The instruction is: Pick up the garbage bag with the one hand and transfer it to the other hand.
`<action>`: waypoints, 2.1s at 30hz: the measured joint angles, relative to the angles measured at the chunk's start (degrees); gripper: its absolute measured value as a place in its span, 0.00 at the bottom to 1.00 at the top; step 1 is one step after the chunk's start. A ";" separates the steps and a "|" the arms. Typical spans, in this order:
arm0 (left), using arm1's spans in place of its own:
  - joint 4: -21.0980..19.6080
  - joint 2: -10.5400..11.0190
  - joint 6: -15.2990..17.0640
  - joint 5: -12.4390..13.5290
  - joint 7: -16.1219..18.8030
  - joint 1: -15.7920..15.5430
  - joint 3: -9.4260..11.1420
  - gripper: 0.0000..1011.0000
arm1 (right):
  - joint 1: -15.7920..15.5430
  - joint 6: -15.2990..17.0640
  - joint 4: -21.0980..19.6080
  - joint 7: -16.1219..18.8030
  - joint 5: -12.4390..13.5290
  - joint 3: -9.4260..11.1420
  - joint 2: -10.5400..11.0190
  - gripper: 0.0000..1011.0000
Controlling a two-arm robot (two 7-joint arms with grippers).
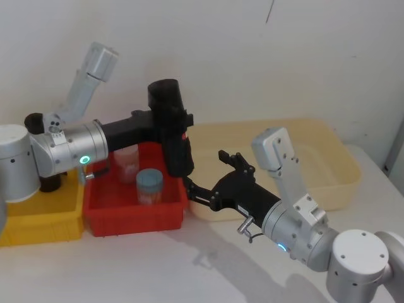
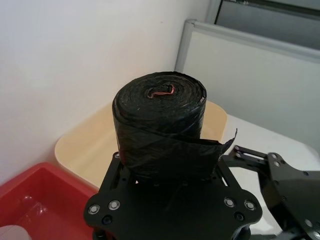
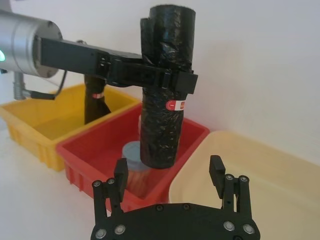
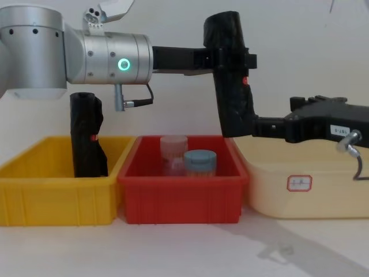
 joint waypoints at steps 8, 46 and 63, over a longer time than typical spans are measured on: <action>0.93 -0.53 -0.68 -0.06 -1.16 -0.61 1.08 0.43 | 0.54 2.05 1.09 -0.69 -0.60 0.20 -0.73 0.99; 4.21 -3.56 -0.99 -4.93 -2.54 0.12 1.68 0.43 | 4.73 6.11 5.67 -1.16 0.67 0.76 -4.42 0.99; 4.53 -4.30 -1.13 -6.02 -2.59 -0.16 1.92 0.43 | 4.95 6.89 6.52 1.02 1.51 -0.45 -3.59 0.78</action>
